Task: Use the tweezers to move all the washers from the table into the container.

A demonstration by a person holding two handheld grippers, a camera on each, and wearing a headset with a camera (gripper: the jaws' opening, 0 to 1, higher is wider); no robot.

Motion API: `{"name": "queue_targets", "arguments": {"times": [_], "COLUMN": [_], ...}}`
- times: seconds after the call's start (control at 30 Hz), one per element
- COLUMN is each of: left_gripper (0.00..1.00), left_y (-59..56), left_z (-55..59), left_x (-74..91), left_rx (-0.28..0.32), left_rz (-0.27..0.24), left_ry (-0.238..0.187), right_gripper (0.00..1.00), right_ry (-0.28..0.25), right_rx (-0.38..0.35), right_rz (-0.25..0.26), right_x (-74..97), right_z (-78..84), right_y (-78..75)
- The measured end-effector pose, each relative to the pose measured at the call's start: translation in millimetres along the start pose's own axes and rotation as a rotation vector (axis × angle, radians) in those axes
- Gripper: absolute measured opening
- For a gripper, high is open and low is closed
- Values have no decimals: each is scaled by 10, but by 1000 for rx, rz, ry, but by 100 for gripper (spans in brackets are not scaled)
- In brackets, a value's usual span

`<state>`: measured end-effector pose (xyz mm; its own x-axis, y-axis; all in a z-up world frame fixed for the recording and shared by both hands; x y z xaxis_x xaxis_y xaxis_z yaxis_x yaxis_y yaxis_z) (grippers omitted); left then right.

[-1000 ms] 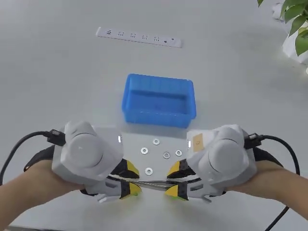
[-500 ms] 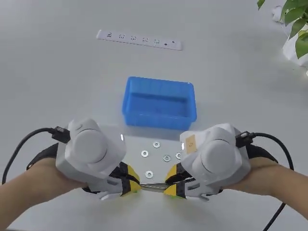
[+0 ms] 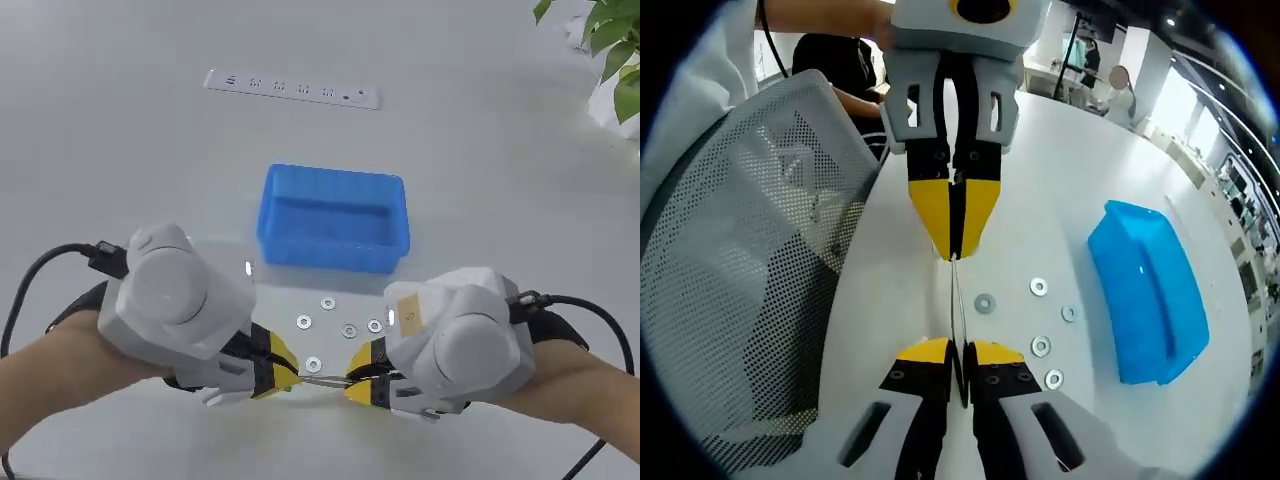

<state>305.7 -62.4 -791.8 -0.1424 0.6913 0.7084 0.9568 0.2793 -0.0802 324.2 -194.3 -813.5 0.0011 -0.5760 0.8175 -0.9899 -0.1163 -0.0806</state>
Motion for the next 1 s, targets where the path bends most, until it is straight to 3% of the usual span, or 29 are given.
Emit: {"name": "queue_targets", "arguments": {"times": [0.1,0.27,0.4,0.5,0.73,1.0], "left_gripper": [6,5,5,5,8,13], "left_y": [-26,-71,-72,-84,-147,21], "left_z": [-65,-193,-220,-264,-307,-247], "left_x": [71,197,219,206,95,241], "left_rx": [-19,-9,-18,-19,-52,-29], "left_rz": [-4,4,-3,3,19,-85], "left_ry": [-32,-159,-181,-210,-195,-200], "right_gripper": [7,7,7,7,6,6], "right_ry": [-48,-160,-232,-285,-336,-355], "right_rx": [-18,-78,-112,-153,-210,-229], "right_rz": [30,74,112,101,124,131], "right_x": [31,71,52,32,38,62], "right_z": [-1,-12,-20,-35,-9,5], "right_y": [27,71,99,135,93,56]}}
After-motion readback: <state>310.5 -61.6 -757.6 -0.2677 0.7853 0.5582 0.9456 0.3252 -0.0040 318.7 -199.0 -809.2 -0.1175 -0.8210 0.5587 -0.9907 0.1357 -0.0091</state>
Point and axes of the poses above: the centre of the closed fingertips' face, and the gripper's own axes: x roughly backward along the fingers, y roughly to its left, z roughly out of its underside, the point moved 8 cm from there along x, roughly backward along the fingers, and after that the axes turned 1 degree about y, right-handed, at the moved point
